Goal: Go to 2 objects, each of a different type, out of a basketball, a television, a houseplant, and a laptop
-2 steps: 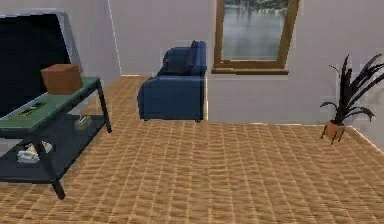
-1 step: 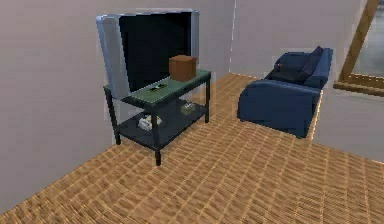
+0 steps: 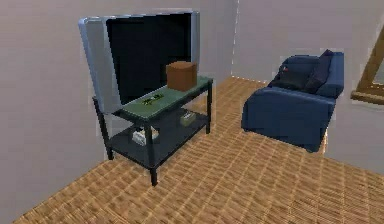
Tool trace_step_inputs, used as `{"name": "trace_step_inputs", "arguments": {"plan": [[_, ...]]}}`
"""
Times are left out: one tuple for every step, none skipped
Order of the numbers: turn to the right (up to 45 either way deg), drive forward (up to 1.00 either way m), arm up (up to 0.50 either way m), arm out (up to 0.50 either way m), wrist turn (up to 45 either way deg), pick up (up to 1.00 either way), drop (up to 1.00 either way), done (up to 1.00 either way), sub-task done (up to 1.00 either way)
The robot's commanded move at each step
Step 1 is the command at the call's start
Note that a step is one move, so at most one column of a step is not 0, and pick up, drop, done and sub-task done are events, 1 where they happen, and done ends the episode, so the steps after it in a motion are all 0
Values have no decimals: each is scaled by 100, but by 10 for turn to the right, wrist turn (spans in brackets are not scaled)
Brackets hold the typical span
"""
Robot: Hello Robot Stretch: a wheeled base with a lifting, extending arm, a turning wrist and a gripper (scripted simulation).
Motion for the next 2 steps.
{"name": "trace_step_inputs", "arguments": {"plan": [[-450, 0, 0, 0, 0, 0, 0, 0, 0], [-60, 0, 0, 0, 0, 0, 0, 0, 0]]}}
